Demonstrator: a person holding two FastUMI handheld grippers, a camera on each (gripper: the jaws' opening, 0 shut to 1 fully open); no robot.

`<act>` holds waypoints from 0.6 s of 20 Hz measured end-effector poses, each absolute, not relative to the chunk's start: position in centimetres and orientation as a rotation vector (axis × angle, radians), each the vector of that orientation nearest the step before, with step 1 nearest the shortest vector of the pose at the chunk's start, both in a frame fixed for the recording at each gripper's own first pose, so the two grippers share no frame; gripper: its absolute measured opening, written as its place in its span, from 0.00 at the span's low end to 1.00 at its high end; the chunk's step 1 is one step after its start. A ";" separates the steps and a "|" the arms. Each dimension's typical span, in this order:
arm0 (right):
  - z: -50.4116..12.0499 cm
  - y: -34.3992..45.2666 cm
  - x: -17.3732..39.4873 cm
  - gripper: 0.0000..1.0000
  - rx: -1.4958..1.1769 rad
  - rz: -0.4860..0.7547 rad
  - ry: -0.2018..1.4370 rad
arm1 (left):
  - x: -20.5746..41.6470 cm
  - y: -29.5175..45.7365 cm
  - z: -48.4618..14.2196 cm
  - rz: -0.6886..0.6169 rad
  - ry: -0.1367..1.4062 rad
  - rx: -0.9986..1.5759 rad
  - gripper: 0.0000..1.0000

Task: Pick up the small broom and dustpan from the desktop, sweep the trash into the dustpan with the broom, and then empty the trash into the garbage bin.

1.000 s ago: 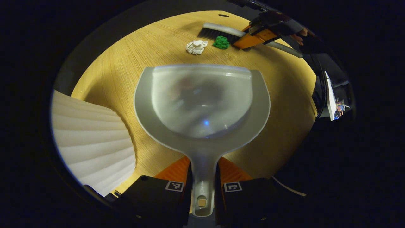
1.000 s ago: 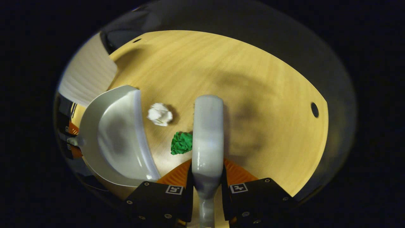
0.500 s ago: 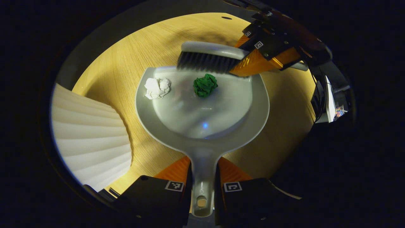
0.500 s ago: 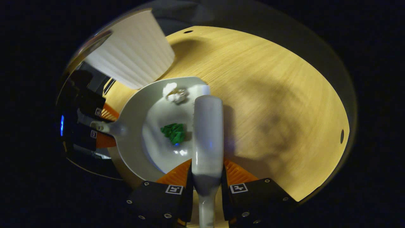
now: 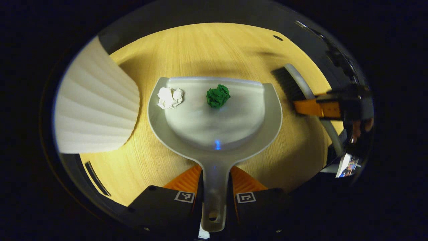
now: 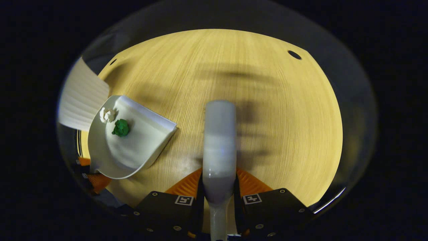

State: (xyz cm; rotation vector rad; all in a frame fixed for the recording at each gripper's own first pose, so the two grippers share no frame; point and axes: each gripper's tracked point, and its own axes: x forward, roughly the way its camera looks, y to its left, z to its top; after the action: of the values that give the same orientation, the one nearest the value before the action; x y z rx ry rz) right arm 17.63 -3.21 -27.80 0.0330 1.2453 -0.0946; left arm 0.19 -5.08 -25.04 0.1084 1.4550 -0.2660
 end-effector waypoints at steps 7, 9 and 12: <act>-29.3 -1.6 14.7 0.52 0.071 -0.182 1.204 | 1.9 -7.1 -23.9 -0.206 1.408 0.039 0.31; -28.7 -1.8 15.1 0.77 0.102 -0.175 1.178 | 2.4 -7.1 -22.6 -0.214 1.345 0.024 0.31; -29.9 -2.6 14.7 0.84 0.138 -0.172 1.150 | 1.8 -6.5 -22.2 -0.226 1.279 0.031 0.29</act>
State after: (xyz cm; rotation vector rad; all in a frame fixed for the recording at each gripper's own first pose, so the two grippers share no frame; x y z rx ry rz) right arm 14.71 -2.57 -29.93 0.1378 1.1496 -0.1723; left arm 1.80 -6.53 -22.24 0.0311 1.2786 -0.2256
